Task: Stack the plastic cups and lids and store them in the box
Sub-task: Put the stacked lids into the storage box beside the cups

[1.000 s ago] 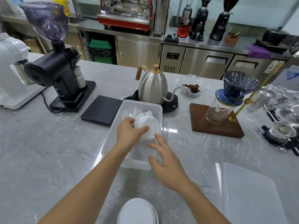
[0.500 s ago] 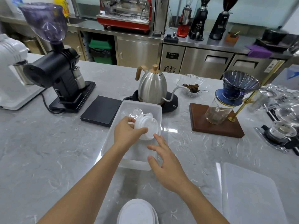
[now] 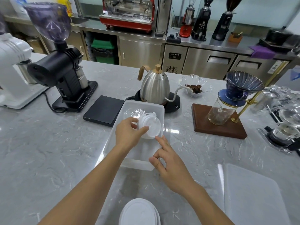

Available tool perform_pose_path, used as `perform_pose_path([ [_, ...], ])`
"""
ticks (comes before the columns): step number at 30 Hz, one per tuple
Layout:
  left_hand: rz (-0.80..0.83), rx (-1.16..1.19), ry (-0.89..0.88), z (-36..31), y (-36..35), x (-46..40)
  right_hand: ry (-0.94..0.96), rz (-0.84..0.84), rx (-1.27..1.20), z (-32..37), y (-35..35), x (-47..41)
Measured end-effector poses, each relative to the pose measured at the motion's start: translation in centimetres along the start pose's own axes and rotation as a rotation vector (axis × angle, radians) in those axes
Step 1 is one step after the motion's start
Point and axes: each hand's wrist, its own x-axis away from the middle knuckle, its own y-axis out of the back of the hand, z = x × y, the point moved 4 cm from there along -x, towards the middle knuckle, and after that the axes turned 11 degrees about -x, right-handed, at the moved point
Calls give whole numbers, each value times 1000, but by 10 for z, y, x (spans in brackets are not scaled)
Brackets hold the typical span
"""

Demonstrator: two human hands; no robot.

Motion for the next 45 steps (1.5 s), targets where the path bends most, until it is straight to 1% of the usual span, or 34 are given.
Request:
perform_pose_path([
  [3, 15, 28, 22, 0, 2, -1, 5, 0, 3, -1, 0, 0],
  [9, -12, 93, -1, 1, 16, 5, 8, -20, -32, -3, 0, 0],
  [13, -28, 228, -23, 2, 33, 23, 13, -91, -90, -3, -2, 1],
  [16, -21, 358, 5, 10, 45, 47, 16, -160, -137, 1, -1, 6],
  [21, 7, 458, 26, 34, 65, 89, 48, -305, -216, 8, 4, 26],
  [24, 11, 519, 70, 51, 74, 111, 45, -340, -213, 8, 6, 44],
  [28, 30, 501, 116, 72, 78, 139, -41, -328, -218, -2, 4, 68],
  [30, 55, 464, 150, 84, 76, 151, -122, -296, -257, -7, 1, 79],
  [37, 215, 373, 250, 107, 62, 186, -378, -173, -485, -21, -19, 103],
  [41, 295, 324, 297, 114, 54, 202, -458, -117, -501, -24, -30, 111],
  [45, 362, 355, 376, 117, 49, 214, -484, -80, -489, -25, -39, 118],
])
